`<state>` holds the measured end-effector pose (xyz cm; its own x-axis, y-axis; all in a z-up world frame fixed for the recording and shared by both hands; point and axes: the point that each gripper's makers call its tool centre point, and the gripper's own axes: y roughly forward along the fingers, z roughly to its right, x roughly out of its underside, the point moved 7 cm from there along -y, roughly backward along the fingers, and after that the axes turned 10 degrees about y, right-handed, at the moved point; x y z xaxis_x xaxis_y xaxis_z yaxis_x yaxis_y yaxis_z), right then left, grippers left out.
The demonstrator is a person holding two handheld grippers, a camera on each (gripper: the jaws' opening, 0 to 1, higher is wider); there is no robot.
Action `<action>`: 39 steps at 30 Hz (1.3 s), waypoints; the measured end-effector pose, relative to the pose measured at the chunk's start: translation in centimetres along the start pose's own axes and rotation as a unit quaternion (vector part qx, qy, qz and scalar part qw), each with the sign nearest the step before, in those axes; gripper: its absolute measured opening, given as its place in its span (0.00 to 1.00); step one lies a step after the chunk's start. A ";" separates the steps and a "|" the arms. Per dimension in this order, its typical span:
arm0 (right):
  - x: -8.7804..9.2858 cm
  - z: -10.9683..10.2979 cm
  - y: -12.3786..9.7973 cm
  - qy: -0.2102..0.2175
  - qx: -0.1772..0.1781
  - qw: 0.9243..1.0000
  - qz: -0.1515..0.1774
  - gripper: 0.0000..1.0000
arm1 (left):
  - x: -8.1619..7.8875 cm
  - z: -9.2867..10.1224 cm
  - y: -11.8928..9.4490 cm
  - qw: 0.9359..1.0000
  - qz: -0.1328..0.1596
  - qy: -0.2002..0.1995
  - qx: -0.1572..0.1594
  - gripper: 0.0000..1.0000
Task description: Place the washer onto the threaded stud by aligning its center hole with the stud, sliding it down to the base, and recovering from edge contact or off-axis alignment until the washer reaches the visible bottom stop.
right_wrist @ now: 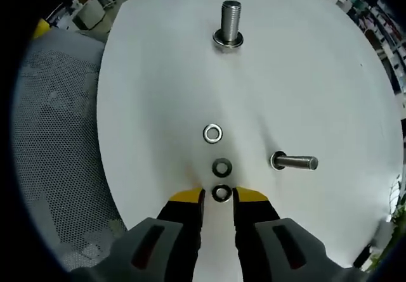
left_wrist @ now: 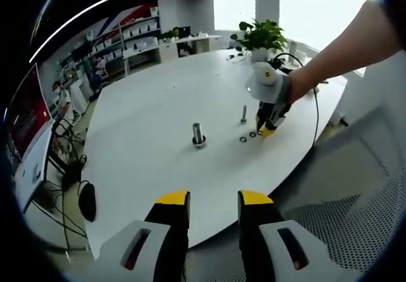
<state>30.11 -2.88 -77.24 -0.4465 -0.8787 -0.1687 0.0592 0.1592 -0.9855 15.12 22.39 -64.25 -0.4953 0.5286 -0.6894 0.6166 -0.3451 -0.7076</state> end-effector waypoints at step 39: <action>-0.6 -0.1 0.1 0.030 0.043 0.998 -0.041 0.15 | 0.0 0.1 0.1 1.000 -0.003 0.003 0.003 0.28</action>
<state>30.30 -2.34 -77.28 -0.5060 -0.8579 -0.0892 0.0962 0.0466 -0.9943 15.10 22.30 -64.36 -0.4950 0.5352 -0.6845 0.6099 -0.3471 -0.7124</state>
